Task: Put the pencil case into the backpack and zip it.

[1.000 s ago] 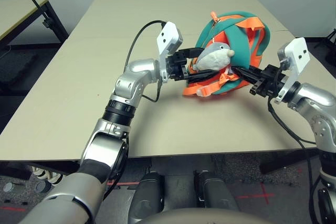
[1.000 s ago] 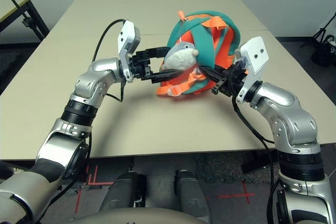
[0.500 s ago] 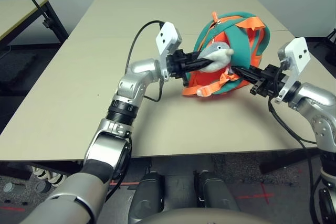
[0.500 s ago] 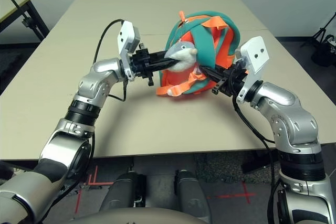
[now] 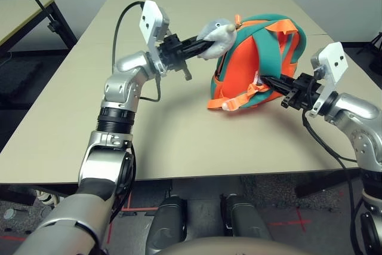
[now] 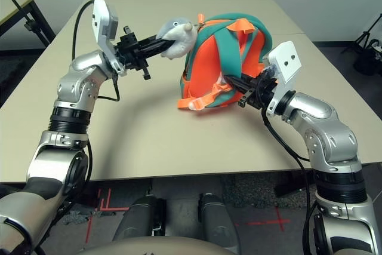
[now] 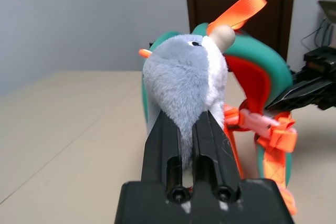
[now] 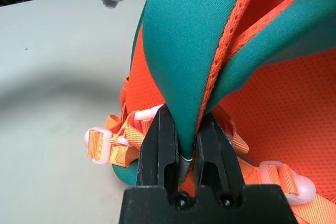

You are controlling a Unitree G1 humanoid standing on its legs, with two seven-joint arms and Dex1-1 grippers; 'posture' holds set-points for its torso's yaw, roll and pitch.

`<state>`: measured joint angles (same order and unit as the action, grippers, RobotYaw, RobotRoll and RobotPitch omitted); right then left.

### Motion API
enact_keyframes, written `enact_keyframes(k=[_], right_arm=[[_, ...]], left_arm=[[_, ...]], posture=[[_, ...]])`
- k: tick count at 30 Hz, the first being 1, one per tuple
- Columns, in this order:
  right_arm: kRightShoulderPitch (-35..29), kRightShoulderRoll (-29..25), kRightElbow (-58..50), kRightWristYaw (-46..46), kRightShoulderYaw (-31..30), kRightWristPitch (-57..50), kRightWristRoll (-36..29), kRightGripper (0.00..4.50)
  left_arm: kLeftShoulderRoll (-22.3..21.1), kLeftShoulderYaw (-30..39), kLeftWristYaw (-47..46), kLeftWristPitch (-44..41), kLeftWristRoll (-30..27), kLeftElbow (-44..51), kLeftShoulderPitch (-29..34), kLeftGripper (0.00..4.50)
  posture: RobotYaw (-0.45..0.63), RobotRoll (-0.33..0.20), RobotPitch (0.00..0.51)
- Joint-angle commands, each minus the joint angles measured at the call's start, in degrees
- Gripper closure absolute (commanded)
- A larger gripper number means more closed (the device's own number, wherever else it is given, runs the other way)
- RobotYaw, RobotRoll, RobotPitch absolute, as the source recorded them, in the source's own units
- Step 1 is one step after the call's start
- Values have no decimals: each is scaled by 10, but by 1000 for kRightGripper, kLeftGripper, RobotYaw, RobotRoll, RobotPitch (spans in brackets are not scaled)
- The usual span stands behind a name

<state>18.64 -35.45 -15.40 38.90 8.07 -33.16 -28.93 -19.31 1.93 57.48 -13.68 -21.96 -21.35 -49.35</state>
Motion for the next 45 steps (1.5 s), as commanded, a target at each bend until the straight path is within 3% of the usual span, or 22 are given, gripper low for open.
enact_keyframes(k=[1, 12, 19, 22, 26, 31, 38, 45], right_arm=[[-1, -3, 1, 5, -3, 3, 3, 4433], [2, -4, 5, 11, -7, 3, 6, 4433], [1, -5, 3, 11, -9, 2, 9, 4433], [0, -6, 4, 10, -8, 2, 14, 4433], [-4, -13, 6, 13, -8, 3, 22, 4433], [-5, -41, 20, 30, 0, 1, 30, 2610], [-23, -140, 41, 111, -1, -4, 35, 29], [-70, -245, 77, 202, 17, -23, 29, 29]], left_arm=[[-22, 9, -14, 17, 18, -16, 19, 4500], [-74, -85, 49, -47, 68, -11, 113, 4500], [-71, -114, 55, -66, 85, -24, 133, 4500], [-81, -117, 58, -85, 91, -34, 130, 3583], [-106, -122, 61, -93, 107, -45, 133, 2044], [-151, -130, 73, -101, 131, -62, 136, 50], [-189, -117, 68, -115, 143, -58, 148, 0], [-227, -75, 57, -124, 133, -62, 162, 0]], posture=[[10, 0, 69], [15, 0, 71], [10, 0, 72], [8, 0, 72], [10, 0, 74], [15, 0, 74], [26, 0, 75], [35, 0, 77]])
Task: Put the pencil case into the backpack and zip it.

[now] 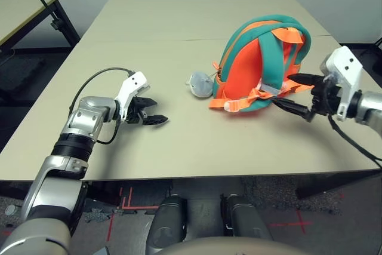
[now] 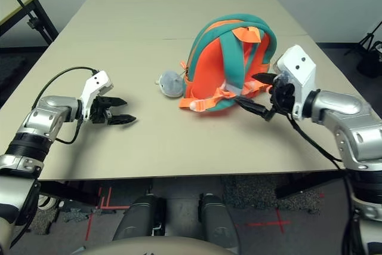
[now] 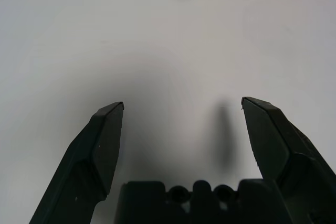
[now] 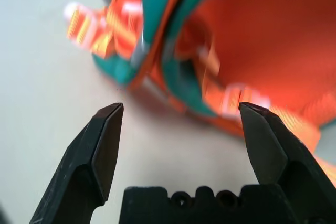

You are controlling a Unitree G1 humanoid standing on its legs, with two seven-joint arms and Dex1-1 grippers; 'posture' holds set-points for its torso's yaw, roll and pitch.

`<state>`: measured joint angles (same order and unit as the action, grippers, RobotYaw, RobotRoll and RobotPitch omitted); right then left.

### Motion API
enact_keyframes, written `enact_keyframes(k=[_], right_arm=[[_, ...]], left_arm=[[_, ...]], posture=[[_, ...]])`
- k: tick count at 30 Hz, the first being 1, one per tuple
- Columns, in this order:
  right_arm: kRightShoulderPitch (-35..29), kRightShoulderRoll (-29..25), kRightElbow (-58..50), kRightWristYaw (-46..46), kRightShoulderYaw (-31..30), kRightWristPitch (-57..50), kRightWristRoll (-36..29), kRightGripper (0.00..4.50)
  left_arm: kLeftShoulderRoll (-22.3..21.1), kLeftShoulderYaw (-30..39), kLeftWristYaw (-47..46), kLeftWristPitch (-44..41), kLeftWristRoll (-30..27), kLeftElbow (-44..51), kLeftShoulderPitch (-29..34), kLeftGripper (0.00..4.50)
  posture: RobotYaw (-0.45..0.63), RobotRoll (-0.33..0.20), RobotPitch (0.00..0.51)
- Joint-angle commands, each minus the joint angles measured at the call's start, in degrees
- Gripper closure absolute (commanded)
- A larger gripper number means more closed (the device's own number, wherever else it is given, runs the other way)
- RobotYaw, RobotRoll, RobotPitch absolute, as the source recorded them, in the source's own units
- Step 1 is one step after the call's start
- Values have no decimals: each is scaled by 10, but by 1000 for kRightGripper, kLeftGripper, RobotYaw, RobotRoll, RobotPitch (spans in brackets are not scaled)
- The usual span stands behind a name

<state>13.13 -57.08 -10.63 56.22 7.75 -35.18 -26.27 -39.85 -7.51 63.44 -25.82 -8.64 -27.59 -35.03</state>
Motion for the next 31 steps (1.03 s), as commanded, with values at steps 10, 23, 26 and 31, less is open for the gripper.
enact_keyframes(k=[10, 23, 26, 31], right_arm=[[68, 12, 307, -73, 46, 202, 112, 29], [184, 175, 604, -291, 122, 341, 110, 29], [198, 194, 637, -307, 135, 360, 103, 29], [212, 214, 673, -321, 142, 384, 101, 29]], left_arm=[[37, 164, -197, 88, -33, 37, 86, 0], [141, 235, -513, 186, 31, 44, 156, 0], [146, 236, -531, 191, 30, 38, 156, 0], [146, 240, -551, 194, 26, 27, 145, 0]], posture=[[69, 0, 71], [133, 0, 75], [133, 0, 75], [151, 0, 95]])
